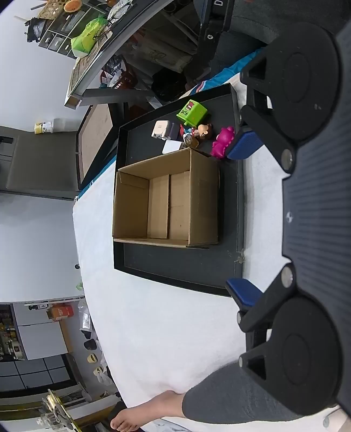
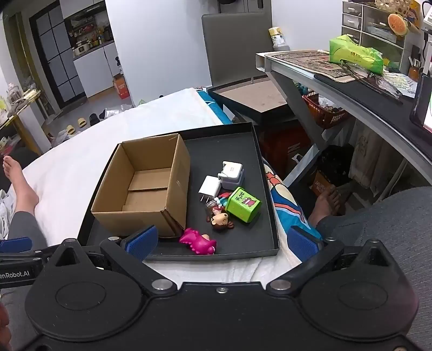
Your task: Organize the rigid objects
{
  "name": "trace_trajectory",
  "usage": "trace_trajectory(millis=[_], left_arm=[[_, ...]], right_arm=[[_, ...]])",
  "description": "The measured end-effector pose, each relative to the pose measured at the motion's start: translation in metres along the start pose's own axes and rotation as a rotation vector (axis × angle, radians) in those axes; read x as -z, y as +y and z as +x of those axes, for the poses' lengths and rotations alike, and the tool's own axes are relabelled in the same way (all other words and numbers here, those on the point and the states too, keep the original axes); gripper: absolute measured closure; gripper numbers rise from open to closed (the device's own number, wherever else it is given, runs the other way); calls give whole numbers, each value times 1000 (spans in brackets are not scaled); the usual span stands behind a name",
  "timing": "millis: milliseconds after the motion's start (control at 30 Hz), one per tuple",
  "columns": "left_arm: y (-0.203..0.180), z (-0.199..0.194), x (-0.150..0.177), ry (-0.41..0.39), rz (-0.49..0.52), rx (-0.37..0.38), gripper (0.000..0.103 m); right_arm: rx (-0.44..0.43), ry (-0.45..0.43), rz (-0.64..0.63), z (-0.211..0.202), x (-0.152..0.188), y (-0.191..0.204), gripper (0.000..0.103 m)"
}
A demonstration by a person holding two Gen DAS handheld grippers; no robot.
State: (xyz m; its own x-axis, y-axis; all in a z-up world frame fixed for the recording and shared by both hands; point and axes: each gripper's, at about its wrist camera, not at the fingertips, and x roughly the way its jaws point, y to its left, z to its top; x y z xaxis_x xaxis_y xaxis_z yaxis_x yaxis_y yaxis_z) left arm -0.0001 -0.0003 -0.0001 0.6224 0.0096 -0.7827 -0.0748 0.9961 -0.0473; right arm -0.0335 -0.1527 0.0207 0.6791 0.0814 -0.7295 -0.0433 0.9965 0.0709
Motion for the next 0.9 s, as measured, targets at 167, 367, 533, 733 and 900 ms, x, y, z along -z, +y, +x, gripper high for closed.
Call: trace_trajectory(millis=[167, 367, 533, 733, 900], left_arm=[[0, 1, 1, 2, -5, 1, 9], [2, -5, 1, -1, 0, 3, 9], [0, -1, -1, 5, 2, 3, 9], [-1, -3, -1, 7, 6, 12, 9], [-2, -3, 0, 9, 8, 11, 9]], right_arm=[[-1, -2, 6, 0, 0, -1, 0], [-6, -4, 5, -4, -3, 0, 0], [-5, -1, 2, -2, -4, 3, 0], [-6, -3, -3, -1, -1, 3, 0], [-8, 1, -5, -1, 1, 3, 0]])
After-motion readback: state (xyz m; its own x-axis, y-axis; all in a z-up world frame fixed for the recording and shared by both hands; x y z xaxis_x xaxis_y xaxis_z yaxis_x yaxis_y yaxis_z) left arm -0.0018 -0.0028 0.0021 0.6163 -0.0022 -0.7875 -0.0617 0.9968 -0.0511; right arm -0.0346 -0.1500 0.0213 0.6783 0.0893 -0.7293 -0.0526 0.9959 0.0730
